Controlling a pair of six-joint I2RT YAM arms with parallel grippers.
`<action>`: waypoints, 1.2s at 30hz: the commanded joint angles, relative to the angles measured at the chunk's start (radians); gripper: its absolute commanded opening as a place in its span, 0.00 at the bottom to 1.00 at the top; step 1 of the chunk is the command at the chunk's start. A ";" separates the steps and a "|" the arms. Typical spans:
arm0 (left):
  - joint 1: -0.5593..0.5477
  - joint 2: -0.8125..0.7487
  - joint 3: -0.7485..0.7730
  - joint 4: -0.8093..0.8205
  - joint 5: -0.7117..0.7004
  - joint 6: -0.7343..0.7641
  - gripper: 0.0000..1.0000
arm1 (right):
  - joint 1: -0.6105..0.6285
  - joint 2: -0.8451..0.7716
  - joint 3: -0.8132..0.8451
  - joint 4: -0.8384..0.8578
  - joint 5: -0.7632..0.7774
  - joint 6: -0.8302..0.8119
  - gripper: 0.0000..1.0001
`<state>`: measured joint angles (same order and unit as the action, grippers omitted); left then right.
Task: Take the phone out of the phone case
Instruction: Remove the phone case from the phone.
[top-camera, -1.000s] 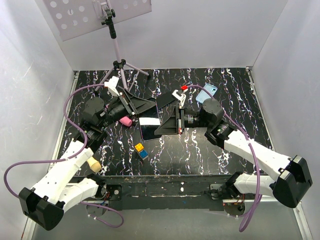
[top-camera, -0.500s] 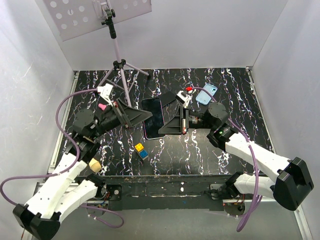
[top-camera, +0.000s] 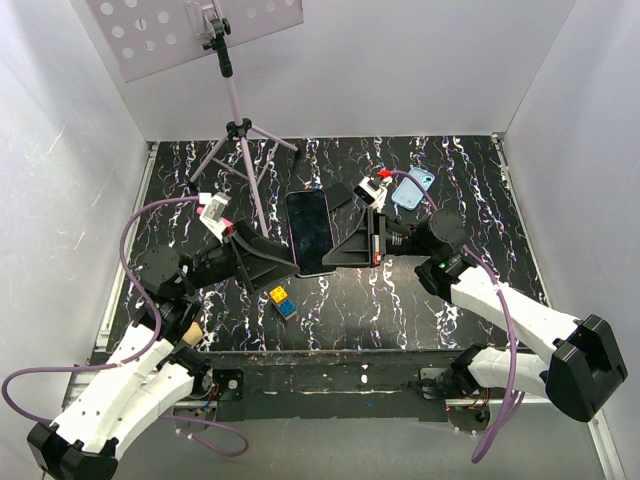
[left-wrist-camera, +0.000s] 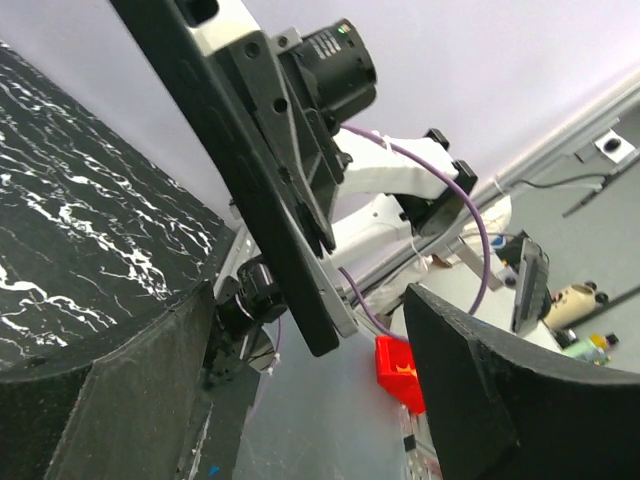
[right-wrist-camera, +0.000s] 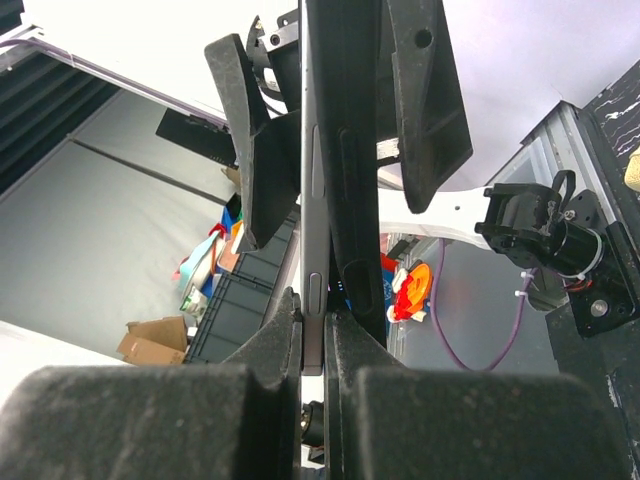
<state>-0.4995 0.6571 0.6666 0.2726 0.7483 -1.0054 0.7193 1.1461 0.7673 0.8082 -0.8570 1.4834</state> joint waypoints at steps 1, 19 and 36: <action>0.001 -0.007 0.004 0.065 0.100 0.027 0.72 | -0.004 -0.028 0.018 0.140 -0.004 0.031 0.01; 0.001 0.006 0.037 -0.052 0.120 0.143 0.38 | -0.004 0.006 0.006 0.247 -0.014 0.110 0.01; 0.001 0.104 0.175 -0.323 -0.096 0.186 0.38 | 0.028 -0.037 0.013 0.013 0.019 -0.072 0.01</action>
<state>-0.4999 0.7361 0.7837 0.0055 0.7929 -0.8478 0.7097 1.1423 0.7414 0.8604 -0.8127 1.5032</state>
